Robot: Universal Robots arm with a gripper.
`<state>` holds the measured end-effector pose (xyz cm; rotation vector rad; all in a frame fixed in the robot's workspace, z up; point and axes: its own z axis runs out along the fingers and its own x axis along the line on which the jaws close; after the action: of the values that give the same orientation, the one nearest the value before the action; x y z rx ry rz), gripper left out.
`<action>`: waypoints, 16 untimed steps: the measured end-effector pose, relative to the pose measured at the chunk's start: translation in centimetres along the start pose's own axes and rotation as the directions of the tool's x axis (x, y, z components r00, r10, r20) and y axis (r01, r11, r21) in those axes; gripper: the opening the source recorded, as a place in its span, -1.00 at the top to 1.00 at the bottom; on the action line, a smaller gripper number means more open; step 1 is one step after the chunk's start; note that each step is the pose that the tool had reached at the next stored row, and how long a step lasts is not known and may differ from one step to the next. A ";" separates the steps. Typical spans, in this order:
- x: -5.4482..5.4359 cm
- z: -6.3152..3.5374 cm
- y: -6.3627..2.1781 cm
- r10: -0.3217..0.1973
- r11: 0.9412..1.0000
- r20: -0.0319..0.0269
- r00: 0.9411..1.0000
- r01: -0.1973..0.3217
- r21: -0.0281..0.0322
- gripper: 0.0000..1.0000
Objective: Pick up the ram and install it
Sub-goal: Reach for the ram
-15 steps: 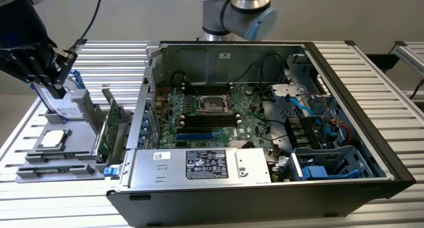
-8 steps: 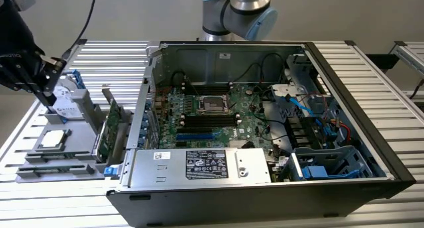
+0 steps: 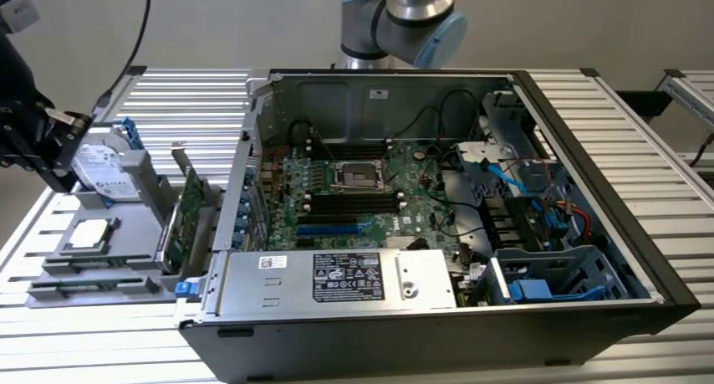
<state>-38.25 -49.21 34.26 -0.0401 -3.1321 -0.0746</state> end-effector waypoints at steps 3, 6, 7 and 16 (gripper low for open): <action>0.5 0.24 -0.53 0.000 1.000 -0.005 1.000 0.000 0.000 0.79; 1.0 0.49 -1.07 0.000 1.000 -0.010 1.000 0.000 0.000 0.79; 1.1 0.58 -1.28 0.000 1.000 -0.011 1.000 0.000 0.000 0.79; 1.5 0.68 -1.70 0.000 1.000 -0.011 1.000 0.000 0.000 0.79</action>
<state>-39.82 -50.84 33.51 -0.0396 -3.1207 -0.0743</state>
